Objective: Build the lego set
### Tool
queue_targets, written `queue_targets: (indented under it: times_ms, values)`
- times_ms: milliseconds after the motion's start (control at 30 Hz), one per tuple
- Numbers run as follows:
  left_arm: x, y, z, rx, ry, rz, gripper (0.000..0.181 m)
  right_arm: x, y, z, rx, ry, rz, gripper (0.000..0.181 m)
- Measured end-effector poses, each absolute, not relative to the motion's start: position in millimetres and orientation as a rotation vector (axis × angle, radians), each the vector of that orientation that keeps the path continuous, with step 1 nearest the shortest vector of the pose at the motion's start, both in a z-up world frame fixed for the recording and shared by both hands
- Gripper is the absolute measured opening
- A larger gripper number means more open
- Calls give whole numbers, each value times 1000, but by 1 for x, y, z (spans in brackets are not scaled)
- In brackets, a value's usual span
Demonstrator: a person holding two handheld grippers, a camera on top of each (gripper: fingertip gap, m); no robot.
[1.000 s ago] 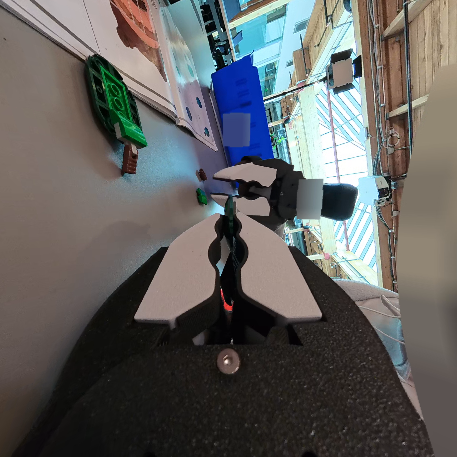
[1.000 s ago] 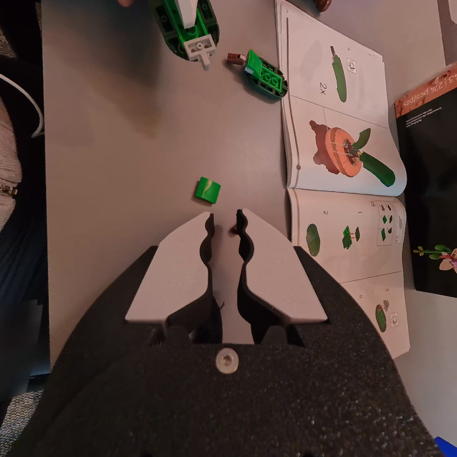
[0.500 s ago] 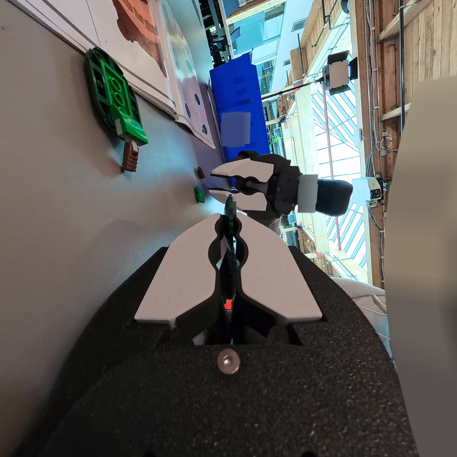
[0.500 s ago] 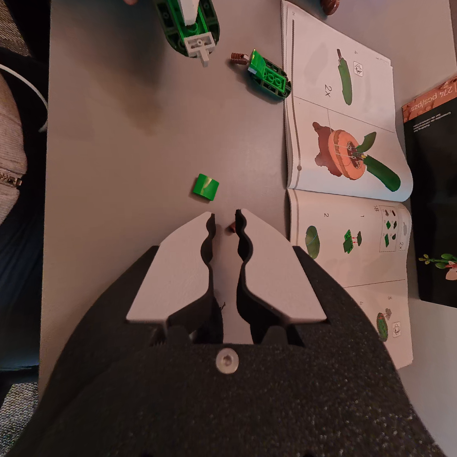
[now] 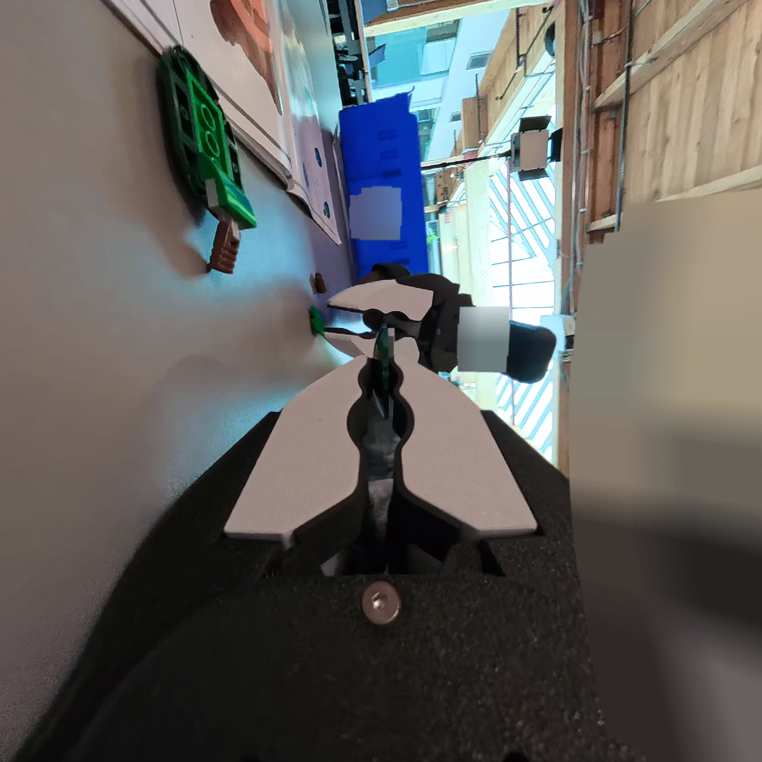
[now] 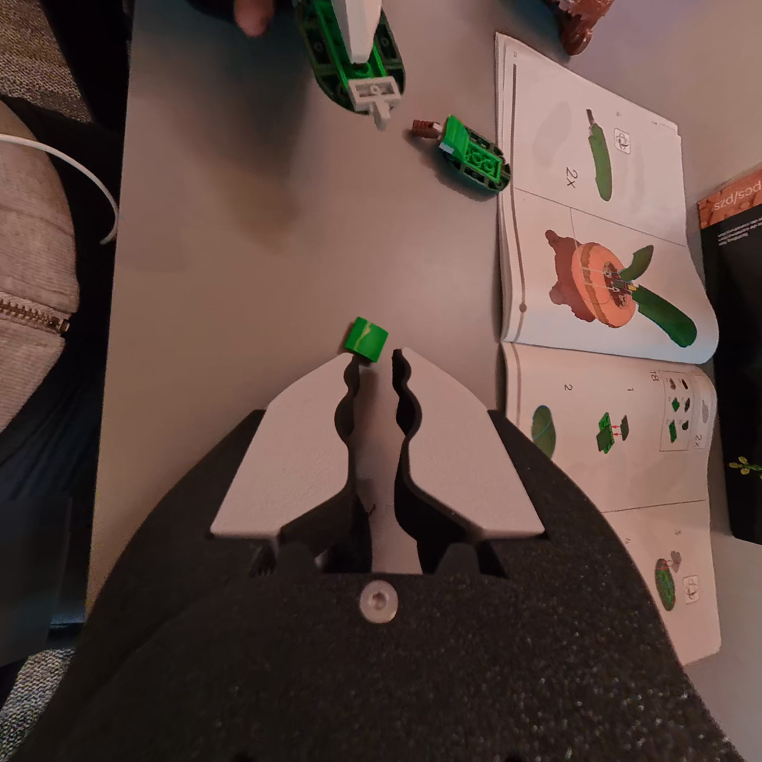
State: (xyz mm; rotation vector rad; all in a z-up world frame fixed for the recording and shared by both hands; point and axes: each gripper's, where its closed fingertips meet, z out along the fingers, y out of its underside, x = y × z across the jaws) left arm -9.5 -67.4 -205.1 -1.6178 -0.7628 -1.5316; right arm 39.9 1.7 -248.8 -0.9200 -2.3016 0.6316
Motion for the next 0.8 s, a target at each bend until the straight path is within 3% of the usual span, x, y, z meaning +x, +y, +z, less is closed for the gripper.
queue_targets:
  times_ms: [567,800]
  values:
    - [-11,-68,-203,-1586,-771,-1567,5,38,-3,-253,-820,-2435,694,13]
    - [-11,-68,-202,-1582,-772,-1576,6,43,5,-247,-808,-2529,683,25]
